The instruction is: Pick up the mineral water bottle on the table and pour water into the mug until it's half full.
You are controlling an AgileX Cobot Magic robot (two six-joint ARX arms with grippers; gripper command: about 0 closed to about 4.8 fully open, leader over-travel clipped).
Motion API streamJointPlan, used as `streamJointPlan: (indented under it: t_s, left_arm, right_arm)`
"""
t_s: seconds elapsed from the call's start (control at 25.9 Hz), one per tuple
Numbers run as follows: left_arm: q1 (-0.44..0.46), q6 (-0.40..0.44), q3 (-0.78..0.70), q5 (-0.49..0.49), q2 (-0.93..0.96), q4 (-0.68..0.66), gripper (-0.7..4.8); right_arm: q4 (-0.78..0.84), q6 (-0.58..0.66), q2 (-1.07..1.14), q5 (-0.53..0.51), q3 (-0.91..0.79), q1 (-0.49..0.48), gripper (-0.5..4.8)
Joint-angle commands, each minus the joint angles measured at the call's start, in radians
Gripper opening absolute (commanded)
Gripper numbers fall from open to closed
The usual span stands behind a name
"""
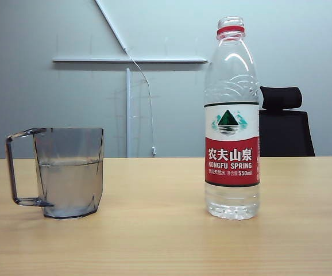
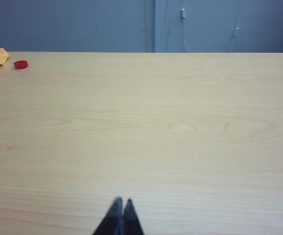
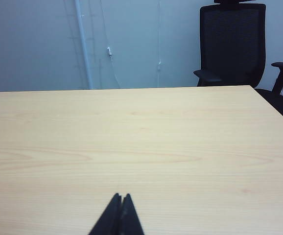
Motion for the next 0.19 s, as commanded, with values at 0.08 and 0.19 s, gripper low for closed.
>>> streamJointPlan:
  t_s: [0.08, 0.19]
  left_arm:
    - [-0.001, -0.003, 0.002, -0.003, 0.002, 0.008, -0.02]
    - [-0.001, -0.003, 0.002, -0.003, 0.002, 0.009, -0.02]
  right_arm:
    - [0.017, -0.002, -0.002, 0.000, -0.005, 0.000, -0.08]
    - [0.017, -0.002, -0.002, 0.000, -0.005, 0.000, -0.08]
